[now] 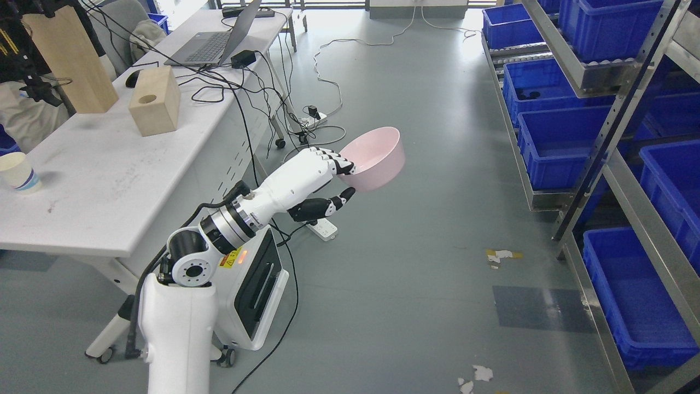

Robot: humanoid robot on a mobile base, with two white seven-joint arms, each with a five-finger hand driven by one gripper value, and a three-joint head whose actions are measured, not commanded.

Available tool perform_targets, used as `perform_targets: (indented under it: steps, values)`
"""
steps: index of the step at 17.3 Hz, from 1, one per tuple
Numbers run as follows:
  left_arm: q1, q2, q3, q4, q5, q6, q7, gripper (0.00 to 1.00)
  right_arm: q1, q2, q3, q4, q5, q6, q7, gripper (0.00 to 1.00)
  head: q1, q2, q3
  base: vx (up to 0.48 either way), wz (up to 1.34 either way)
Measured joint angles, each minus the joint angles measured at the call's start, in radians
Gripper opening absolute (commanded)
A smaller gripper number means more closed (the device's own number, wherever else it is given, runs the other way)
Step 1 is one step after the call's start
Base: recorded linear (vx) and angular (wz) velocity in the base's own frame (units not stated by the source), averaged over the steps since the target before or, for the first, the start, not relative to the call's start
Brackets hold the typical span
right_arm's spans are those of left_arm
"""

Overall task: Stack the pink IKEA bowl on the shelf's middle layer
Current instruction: 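Hold the pink bowl in the left hand while turning to another shelf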

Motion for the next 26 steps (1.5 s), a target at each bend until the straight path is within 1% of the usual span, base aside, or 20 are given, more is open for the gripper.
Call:
perform_targets:
  steps: [8, 17, 22, 26]
  values:
    - [-0.005, -0.001, 0.002, -0.002, 0.000, 0.000, 0.000, 0.03, 0.000, 0.000, 0.000, 0.000, 0.000, 0.000, 0.000, 1.00, 0.0000, 0.000, 0.000, 0.182, -0.06]
    - [-0.071, -0.001, 0.001, -0.016, 0.000, 0.000, -0.010, 0.03, 0.000, 0.000, 0.000, 0.000, 0.000, 0.000, 0.000, 1.00, 0.0000, 0.000, 0.000, 0.099, -0.10]
    - [-0.082, -0.001, -0.025, -0.019, 0.000, 0.000, -0.011, 0.03, 0.000, 0.000, 0.000, 0.000, 0.000, 0.000, 0.000, 1.00, 0.0000, 0.000, 0.000, 0.062, -0.67]
    - [-0.106, -0.001, -0.049, -0.021, 0.001, 0.000, -0.011, 0.04, 0.001, 0.000, 0.000, 0.000, 0.000, 0.000, 0.000, 1.00, 0.0000, 0.000, 0.000, 0.036, -1.27]
